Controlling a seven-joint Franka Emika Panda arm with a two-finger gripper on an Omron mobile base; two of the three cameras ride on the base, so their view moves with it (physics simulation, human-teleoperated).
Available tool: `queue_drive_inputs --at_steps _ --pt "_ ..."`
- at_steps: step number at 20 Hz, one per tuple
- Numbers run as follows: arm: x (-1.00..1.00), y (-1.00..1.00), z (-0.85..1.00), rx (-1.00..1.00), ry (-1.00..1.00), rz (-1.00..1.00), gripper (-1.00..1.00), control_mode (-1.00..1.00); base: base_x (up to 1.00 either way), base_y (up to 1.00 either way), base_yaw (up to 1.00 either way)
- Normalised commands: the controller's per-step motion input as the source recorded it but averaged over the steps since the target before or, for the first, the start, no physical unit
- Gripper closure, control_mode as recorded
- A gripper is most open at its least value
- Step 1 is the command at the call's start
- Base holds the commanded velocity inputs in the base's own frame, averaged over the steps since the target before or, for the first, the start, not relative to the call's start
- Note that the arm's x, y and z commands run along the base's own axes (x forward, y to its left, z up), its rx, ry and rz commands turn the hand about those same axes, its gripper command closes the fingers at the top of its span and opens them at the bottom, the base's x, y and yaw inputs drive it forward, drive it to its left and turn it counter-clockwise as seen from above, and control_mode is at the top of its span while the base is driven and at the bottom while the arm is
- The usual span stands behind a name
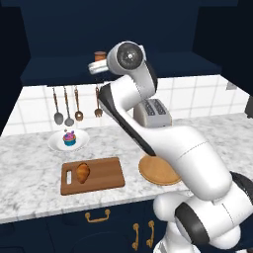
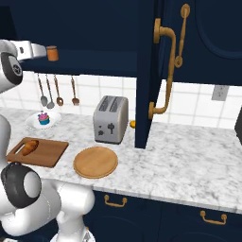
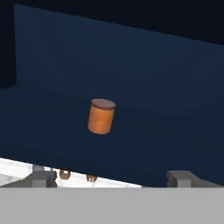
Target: From the different types of pastries on the counter, select a croissant and place it on the cutting board. Then retrieve a jar of jam from the cabinet and place it alongside the croissant on the cutting board.
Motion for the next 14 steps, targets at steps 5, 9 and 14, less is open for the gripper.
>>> queue_drive_inputs --at_steps 5,9,14 --pt "0.37 0.00 -0.04 0.19 -0.23 0.01 -1.00 -1.00 0.00 0.00 0.00" --pt "0.03 0.00 -0.02 0.00 0.00 0.00 -1.00 -1.00 0.00 0.00 0.00" --pt "0.45 0.00 -0.08 0.07 0.12 0.00 -1.00 -1.00 0.00 0.00 0.00"
